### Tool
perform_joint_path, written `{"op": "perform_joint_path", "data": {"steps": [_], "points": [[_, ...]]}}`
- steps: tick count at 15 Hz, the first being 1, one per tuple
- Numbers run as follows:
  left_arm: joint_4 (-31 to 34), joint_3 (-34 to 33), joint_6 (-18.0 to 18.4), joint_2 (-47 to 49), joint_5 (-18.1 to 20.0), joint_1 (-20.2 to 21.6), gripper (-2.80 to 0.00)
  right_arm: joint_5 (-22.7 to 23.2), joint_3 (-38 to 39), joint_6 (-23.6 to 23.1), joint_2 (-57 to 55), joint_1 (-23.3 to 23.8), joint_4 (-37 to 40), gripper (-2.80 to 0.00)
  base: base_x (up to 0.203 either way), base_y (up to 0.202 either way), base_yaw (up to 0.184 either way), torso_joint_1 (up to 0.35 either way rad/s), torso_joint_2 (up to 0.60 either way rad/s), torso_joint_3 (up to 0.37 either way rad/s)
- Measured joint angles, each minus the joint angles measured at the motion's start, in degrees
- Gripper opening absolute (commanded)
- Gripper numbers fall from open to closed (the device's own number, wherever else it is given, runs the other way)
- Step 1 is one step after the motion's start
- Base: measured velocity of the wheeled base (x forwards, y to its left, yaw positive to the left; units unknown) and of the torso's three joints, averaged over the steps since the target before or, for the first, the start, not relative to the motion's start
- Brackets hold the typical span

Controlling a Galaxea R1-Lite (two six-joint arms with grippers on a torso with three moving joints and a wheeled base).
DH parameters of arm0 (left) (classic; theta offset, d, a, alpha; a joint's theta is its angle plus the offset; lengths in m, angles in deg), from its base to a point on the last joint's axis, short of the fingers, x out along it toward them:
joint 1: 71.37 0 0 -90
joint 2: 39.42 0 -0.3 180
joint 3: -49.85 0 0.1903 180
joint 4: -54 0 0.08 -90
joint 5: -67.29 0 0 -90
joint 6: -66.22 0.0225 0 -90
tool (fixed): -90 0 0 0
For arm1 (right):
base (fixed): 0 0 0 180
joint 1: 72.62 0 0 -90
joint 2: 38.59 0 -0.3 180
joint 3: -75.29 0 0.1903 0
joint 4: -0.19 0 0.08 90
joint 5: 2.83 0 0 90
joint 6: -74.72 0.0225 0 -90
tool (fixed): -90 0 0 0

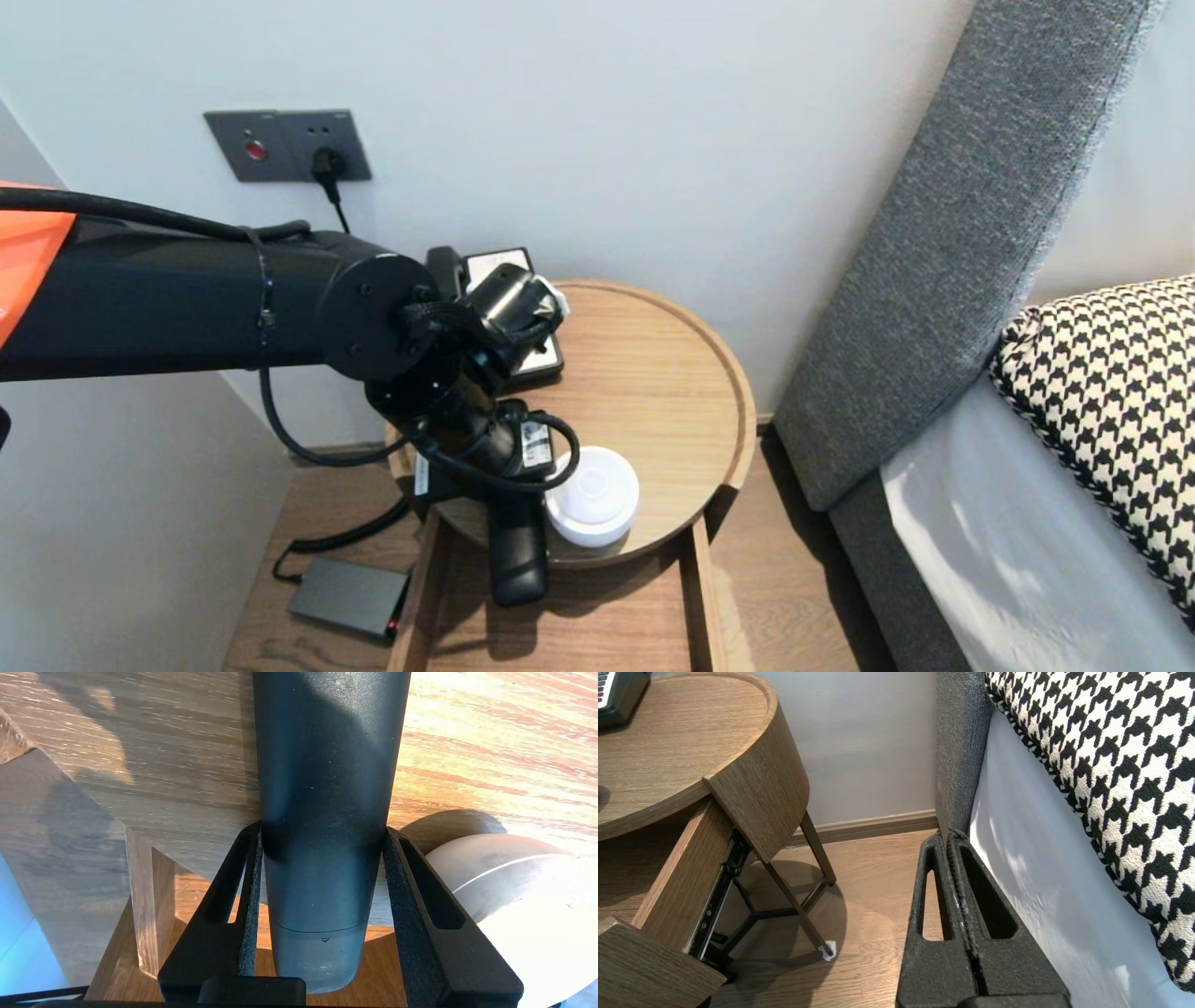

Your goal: Take the remote control out of the drawer one by one and place them on the table

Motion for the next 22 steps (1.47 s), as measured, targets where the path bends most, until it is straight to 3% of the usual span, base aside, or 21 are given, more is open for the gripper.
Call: {"op": "perform_joint_path", "data": {"steps": [17, 18, 22], "points": [[0.0, 1.3, 0.2, 0.9, -0.1, 0.4, -2.80, 0.0, 0.0, 0.0, 0.0, 0.0, 0.0, -2.80, 0.000, 0.000, 0.000, 0.000, 0.00, 0.000], [0.0, 1.3, 0.2, 0.9, -0.1, 0.4, 0.00, 0.0, 0.0, 0.0, 0.0, 0.0, 0.0, -2.80, 0.000, 0.000, 0.000, 0.000, 0.00, 0.000], [0.1, 1.5, 0.5, 0.4, -0.1, 0.4, 0.00, 0.0, 0.0, 0.0, 0.0, 0.0, 0.0, -2.80, 0.000, 0.000, 0.000, 0.000, 0.00, 0.000]]}}
